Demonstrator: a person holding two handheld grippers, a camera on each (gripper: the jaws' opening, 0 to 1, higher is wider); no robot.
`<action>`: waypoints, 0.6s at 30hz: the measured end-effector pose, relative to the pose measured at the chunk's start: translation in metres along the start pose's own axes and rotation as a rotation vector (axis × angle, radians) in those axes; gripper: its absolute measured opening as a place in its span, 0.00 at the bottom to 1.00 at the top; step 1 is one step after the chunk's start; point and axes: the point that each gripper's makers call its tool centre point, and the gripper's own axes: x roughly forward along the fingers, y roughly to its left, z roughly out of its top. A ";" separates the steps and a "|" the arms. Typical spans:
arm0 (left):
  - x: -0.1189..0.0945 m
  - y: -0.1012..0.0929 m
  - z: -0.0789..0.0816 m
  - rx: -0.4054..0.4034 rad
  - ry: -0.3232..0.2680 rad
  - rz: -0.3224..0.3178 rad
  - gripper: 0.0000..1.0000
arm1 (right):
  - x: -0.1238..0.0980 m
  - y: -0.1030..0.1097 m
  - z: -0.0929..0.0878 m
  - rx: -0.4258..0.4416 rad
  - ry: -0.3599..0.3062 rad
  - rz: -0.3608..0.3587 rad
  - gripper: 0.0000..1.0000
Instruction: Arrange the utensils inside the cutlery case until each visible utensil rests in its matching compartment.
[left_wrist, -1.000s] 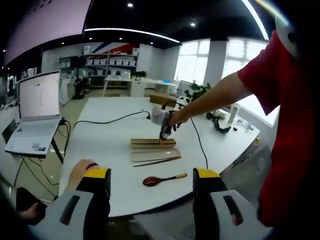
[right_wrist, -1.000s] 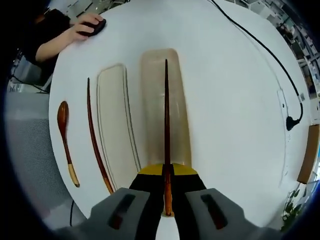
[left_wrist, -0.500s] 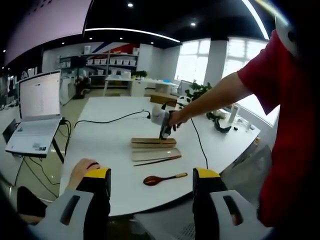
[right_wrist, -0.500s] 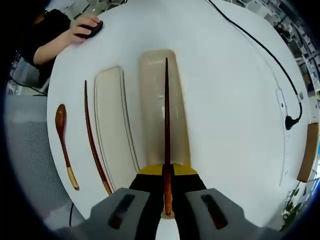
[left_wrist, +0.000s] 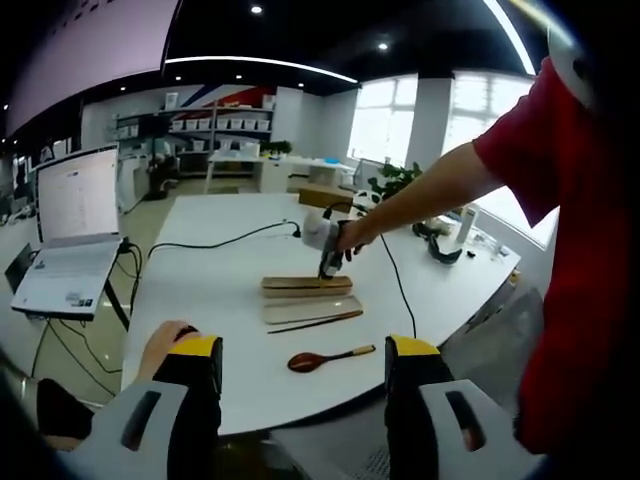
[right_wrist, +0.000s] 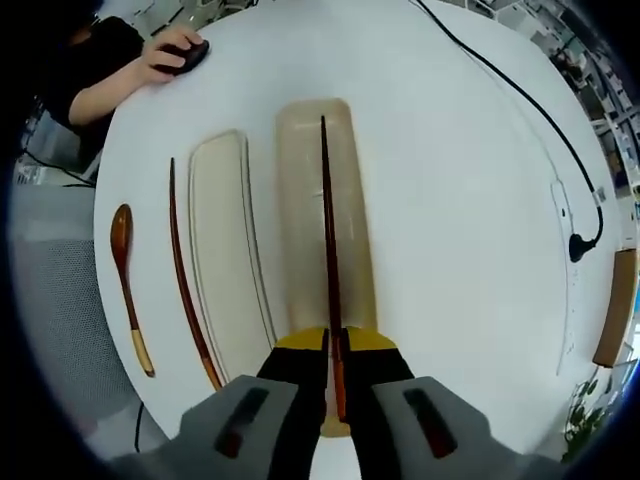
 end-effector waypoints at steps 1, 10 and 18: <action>0.000 -0.001 0.001 0.004 -0.002 -0.002 0.67 | -0.001 0.001 0.000 0.010 -0.004 0.004 0.02; -0.004 -0.007 0.008 0.021 -0.028 -0.012 0.67 | -0.020 -0.001 0.010 0.024 -0.056 -0.028 0.03; -0.012 -0.008 0.008 0.016 -0.063 -0.014 0.67 | -0.043 0.011 0.007 0.032 -0.095 -0.057 0.12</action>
